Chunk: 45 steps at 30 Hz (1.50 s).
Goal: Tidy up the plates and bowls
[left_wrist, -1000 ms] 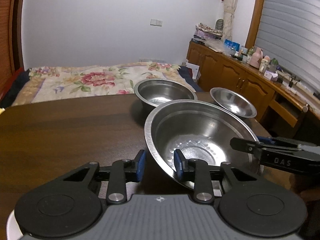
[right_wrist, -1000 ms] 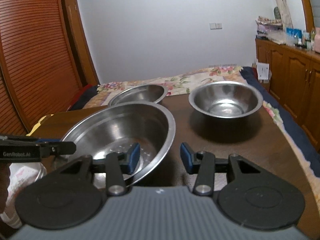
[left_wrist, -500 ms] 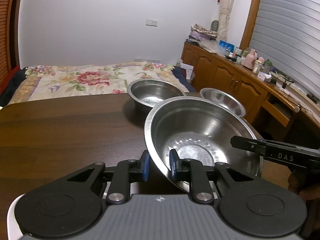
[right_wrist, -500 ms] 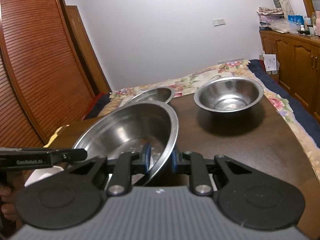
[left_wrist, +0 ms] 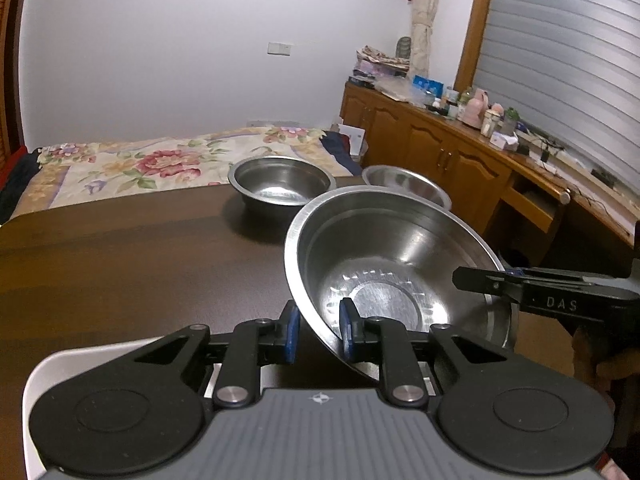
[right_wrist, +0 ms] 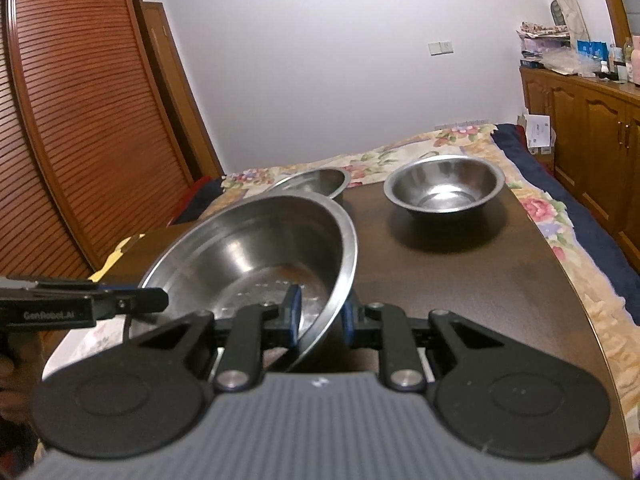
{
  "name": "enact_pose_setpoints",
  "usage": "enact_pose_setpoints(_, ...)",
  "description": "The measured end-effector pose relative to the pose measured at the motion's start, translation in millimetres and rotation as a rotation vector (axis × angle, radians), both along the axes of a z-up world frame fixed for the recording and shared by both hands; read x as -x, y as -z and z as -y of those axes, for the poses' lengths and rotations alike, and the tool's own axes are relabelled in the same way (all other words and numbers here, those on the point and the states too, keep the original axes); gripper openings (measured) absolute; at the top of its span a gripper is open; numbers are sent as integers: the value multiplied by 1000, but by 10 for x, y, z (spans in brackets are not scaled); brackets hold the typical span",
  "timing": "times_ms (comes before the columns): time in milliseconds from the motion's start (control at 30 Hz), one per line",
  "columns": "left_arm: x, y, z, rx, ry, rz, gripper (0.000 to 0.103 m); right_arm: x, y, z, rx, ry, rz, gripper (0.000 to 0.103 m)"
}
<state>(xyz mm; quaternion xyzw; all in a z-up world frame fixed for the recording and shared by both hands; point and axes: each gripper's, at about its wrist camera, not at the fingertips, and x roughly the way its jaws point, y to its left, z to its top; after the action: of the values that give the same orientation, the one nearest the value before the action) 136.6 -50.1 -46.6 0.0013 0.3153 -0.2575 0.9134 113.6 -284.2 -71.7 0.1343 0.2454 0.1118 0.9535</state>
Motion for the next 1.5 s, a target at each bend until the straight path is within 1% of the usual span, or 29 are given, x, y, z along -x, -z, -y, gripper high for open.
enact_pose_setpoints(133,72,41,-21,5,8,-16,23,92,41,19,-4,-12,-9,23)
enact_pose_setpoints(467,229,94,-31,6,29,-21,23,225,98,41,-19,-16,-31,23)
enact_pose_setpoints(700,300,148,-20,6,37,-29,23,290,141,13,-11,-11,-40,23)
enact_pose_setpoints(867,252,179,-22,9,34,-41,23,311,152,16,7,-14,-37,23)
enact_pose_setpoints(1133,275,187,-24,8,32,-34,23,308,168,17,-1,-14,-37,24)
enact_pose_setpoints(1333,270,184,-23,9,26,-32,24,312,188,6,4,-18,-38,27)
enact_pose_setpoints(1500,258,170,-48,-2,15,-20,25,304,184,-15,29,-27,-39,28)
